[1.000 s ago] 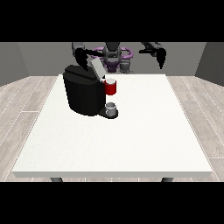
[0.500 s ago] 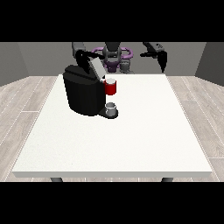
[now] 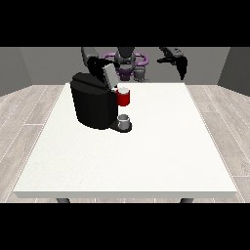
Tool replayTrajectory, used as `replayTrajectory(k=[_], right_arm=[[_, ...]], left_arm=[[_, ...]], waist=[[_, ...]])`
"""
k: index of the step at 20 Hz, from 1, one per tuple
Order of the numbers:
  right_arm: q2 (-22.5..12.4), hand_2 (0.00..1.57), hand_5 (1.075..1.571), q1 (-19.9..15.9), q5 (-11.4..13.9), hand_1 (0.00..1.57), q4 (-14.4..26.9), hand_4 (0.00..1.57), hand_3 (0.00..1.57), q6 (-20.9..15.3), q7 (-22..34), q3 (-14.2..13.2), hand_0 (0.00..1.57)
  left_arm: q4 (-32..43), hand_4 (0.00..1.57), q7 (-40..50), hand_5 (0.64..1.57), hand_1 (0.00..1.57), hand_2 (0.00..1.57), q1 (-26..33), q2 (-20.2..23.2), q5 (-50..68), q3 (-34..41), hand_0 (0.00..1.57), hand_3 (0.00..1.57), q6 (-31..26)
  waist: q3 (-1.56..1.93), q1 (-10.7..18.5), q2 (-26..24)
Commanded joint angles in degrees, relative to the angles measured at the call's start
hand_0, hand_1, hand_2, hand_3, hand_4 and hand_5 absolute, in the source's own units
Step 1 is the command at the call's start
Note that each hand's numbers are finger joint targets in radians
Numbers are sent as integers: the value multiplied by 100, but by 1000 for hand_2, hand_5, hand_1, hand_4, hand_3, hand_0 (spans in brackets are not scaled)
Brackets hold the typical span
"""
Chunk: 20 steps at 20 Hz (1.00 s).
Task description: Insert the coffee pod into the coffee machine and close the lid
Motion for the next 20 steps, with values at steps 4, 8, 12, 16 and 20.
replayTrajectory(k=[4,8,12,16,20], right_arm=[[140,0,1571,-263,164,0,246,114,0,86,290,203,0],[273,0,1571,-555,498,0,359,0,0,-265,33,326,0],[244,0,1571,-767,561,0,355,125,0,-161,280,344,0],[192,0,1571,-1146,685,0,481,110,0,-166,362,342,0],[352,0,1571,-689,506,0,507,125,0,-48,186,300,0]], left_arm=[[139,148,23,1571,0,0,11,-32,14,-59,0,0,120],[273,181,-485,1571,0,0,-36,46,-21,-37,0,0,21],[273,0,-189,1571,0,0,-158,162,69,25,0,0,68],[255,182,-492,1571,0,0,-322,40,-53,-133,0,0,150],[-240,145,-490,1571,0,0,289,-491,-221,-653,0,0,293]], waist=[[12,-38,-28],[12,140,321],[12,71,65],[11,102,227],[13,217,-344]])
